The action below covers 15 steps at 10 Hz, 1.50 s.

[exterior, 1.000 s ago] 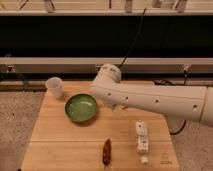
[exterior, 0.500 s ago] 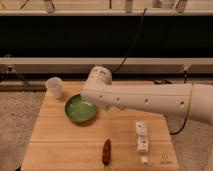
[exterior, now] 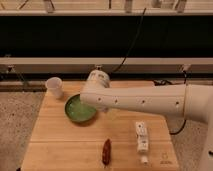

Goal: Pick up the ceramic bowl

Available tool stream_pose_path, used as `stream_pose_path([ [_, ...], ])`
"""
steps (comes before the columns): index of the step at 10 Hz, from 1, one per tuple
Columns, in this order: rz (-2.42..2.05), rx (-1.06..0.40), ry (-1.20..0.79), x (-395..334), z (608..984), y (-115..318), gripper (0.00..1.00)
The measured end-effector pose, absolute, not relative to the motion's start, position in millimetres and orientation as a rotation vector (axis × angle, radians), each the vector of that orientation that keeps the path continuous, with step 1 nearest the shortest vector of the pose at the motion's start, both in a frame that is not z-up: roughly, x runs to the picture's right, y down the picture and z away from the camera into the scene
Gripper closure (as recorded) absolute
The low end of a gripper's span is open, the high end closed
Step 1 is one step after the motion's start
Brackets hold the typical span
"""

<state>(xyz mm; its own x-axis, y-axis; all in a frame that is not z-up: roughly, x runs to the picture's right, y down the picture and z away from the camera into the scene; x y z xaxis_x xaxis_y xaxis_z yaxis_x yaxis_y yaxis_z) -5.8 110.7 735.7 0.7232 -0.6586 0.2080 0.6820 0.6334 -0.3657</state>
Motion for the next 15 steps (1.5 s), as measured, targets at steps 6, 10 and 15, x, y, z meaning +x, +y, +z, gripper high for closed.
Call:
stream_pose_path([
  [6,-0.837,-0.447,-0.083,-19,756,130,0.20],
  [10,-0.860,-0.447,-0.096,-27,773,138,0.20],
  [15,-0.882,-0.438,-0.111,-33,795,148,0.20],
])
